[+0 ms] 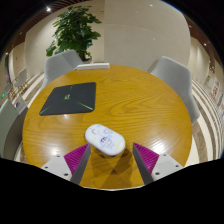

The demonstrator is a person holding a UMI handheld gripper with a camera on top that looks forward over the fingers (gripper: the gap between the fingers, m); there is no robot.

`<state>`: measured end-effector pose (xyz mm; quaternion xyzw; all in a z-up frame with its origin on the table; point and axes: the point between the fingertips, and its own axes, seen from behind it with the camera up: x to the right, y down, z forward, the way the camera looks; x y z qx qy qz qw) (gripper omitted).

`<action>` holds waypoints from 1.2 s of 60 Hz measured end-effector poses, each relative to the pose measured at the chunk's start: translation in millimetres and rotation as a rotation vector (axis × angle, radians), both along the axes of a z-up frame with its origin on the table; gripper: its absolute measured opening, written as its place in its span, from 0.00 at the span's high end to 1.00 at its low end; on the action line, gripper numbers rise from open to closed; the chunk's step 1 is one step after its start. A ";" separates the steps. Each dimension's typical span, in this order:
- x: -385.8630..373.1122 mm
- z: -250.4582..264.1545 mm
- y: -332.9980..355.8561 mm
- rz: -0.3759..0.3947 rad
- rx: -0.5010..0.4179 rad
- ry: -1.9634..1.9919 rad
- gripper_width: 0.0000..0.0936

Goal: Arrange mouse

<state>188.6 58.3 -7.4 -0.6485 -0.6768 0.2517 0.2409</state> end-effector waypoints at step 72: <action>-212.3 85.0 -178.0 0.070 -0.026 0.119 0.62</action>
